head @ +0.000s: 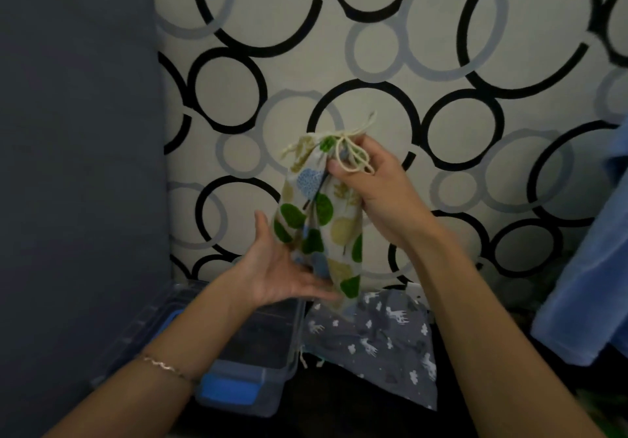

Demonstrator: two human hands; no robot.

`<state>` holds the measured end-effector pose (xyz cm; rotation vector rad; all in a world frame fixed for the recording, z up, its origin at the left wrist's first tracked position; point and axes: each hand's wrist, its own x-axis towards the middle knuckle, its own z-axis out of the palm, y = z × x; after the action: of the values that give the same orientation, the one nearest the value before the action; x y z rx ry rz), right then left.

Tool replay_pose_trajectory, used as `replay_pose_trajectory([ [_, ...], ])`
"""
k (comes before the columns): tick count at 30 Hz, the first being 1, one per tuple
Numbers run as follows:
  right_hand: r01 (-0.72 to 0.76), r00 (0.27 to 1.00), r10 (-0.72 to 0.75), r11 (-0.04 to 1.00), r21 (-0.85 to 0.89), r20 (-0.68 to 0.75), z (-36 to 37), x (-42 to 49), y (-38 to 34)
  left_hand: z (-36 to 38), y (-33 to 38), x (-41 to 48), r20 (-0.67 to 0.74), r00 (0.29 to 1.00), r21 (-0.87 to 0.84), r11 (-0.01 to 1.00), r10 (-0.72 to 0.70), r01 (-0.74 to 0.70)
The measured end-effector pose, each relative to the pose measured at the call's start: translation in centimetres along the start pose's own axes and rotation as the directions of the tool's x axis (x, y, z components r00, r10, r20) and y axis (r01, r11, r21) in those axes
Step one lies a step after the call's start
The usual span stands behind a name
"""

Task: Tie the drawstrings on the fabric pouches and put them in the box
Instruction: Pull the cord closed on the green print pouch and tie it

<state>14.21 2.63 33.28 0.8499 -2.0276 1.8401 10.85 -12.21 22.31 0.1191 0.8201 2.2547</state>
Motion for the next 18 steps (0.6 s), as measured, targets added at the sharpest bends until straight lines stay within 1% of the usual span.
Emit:
replay_pose_trajectory([
  [3, -0.016, 0.999, 0.015, 1.000, 0.018, 0.042, 2.0, 0.9, 1.6, -1.9, 1.3, 0.5, -0.101, 0.989, -0.087, 0.989, 0.111, -0.120],
  [6, -0.053, 0.995, 0.053, 0.999, -0.004, 0.088, 3.3, 1.8, 3.6, -4.2, 2.7, 0.8, -0.216, 0.955, -0.151, 0.960, 0.202, -0.237],
  [9, -0.095, 0.988, 0.100, 0.994, -0.050, 0.118, 4.0, 2.3, 5.9, -6.2, 3.4, 1.0, -0.314, 0.920, -0.180, 0.937, 0.235, -0.301],
  [16, -0.256, 0.943, 0.283, 0.953, -0.162, 0.175, 3.4, 2.4, 12.1, -10.2, 2.2, 5.0, -0.460, 0.865, -0.264, 0.899, 0.201, -0.350],
  [18, -0.299, 0.917, 0.334, 0.937, -0.180, 0.219, 3.0, 1.9, 13.5, -10.4, 2.2, 6.0, -0.451, 0.864, -0.231, 0.906, 0.223, -0.354],
])
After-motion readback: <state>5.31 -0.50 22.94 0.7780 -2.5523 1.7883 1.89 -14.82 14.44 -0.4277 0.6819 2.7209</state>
